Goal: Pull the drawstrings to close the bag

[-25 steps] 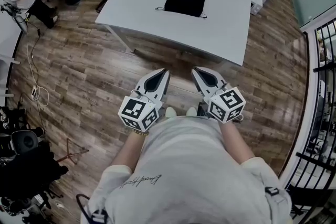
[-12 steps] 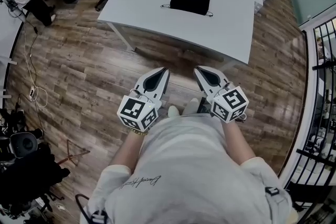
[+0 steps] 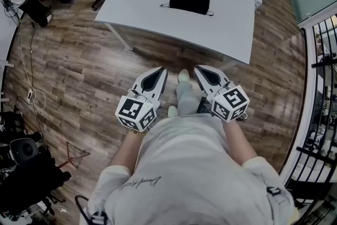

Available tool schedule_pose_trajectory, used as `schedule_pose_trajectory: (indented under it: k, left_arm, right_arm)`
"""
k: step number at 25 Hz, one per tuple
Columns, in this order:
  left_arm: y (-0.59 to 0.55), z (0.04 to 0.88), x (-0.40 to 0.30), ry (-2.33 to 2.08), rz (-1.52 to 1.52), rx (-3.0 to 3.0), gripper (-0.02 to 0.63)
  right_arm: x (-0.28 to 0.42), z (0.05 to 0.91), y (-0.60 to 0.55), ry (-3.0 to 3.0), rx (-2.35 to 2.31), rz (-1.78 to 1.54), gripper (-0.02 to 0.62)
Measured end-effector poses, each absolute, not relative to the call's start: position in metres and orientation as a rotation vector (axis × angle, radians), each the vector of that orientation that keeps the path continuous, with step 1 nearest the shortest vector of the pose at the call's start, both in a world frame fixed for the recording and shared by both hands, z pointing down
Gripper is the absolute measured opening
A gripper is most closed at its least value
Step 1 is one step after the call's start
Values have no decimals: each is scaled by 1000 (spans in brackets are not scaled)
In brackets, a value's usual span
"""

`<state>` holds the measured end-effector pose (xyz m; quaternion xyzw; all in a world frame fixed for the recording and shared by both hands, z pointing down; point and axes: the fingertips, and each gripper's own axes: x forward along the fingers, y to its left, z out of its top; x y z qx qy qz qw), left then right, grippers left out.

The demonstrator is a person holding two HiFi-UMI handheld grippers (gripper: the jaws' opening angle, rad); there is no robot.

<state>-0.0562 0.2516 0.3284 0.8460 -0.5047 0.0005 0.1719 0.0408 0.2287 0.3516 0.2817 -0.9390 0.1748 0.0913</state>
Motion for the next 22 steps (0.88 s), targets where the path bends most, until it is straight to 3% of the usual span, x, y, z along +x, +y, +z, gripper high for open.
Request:
schedule_pose_trajectory:
  k: [11, 22]
  left_arm:
    - [198, 335, -57, -1411, 26, 2418, 11]
    - [74, 338, -62, -1419, 47, 2421, 11]
  right_arm:
    - [37, 362, 180, -2787, 852, 552, 23]
    - [31, 372, 58, -2804, 845, 606, 23]
